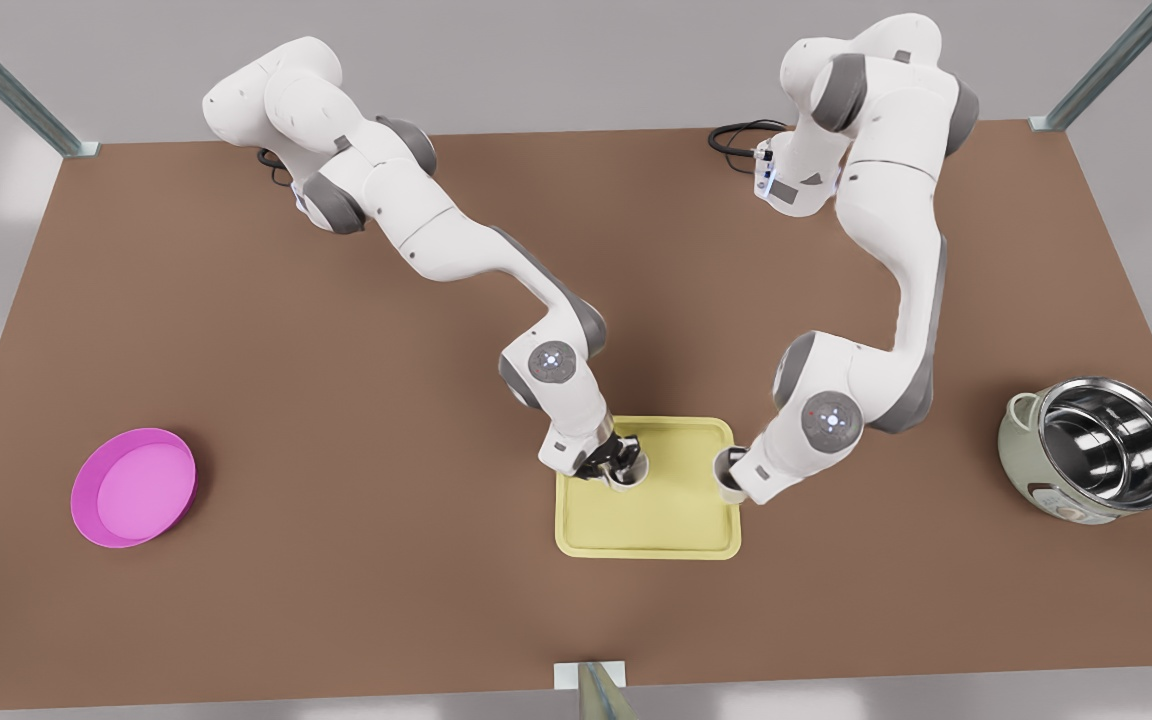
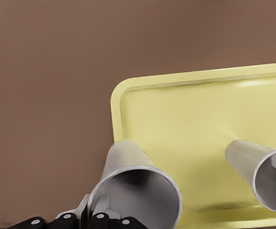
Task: Use the left arm to pick up the white IKEA cup from the tray and place it on the middle-left position; use the right arm to pick up the white IKEA cup from the tray and place it on the middle-right position
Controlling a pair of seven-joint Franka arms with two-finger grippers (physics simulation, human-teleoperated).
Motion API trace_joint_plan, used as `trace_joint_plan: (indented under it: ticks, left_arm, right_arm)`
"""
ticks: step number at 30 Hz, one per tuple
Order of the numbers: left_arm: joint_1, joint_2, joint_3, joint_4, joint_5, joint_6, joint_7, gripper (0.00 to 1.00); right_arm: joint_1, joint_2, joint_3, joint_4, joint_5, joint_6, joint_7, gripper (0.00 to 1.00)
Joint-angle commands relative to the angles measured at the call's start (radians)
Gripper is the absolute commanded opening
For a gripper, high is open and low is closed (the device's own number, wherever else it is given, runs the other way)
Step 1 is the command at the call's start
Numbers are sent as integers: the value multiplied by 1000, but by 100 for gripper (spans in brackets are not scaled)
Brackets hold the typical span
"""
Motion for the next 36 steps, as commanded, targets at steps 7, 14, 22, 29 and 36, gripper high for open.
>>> trace_joint_plan:
  ticks: [7, 14, 22, 29, 36]
  left_arm:
    - [141, -19, 17, -26, -17, -29, 288, 0]
    - [236, -51, 11, -195, -46, 132, 400, 0]
    - [224, -51, 11, -222, -117, 157, 366, 0]
    - [269, -48, 11, -224, -206, 158, 428, 0]
    - [275, -26, 11, -225, -218, 157, 425, 0]
  right_arm:
    - [0, -22, 1, 1, -3, -61, 33, 14]
    - [-150, -193, -8, -1, -3, -363, -381, 10]
    - [-359, -295, -68, -1, 5, -576, -905, 10]
    - [-538, -206, -53, -12, 115, -402, -1252, 10]
    - [-548, -131, -55, -12, 195, -309, -1366, 10]
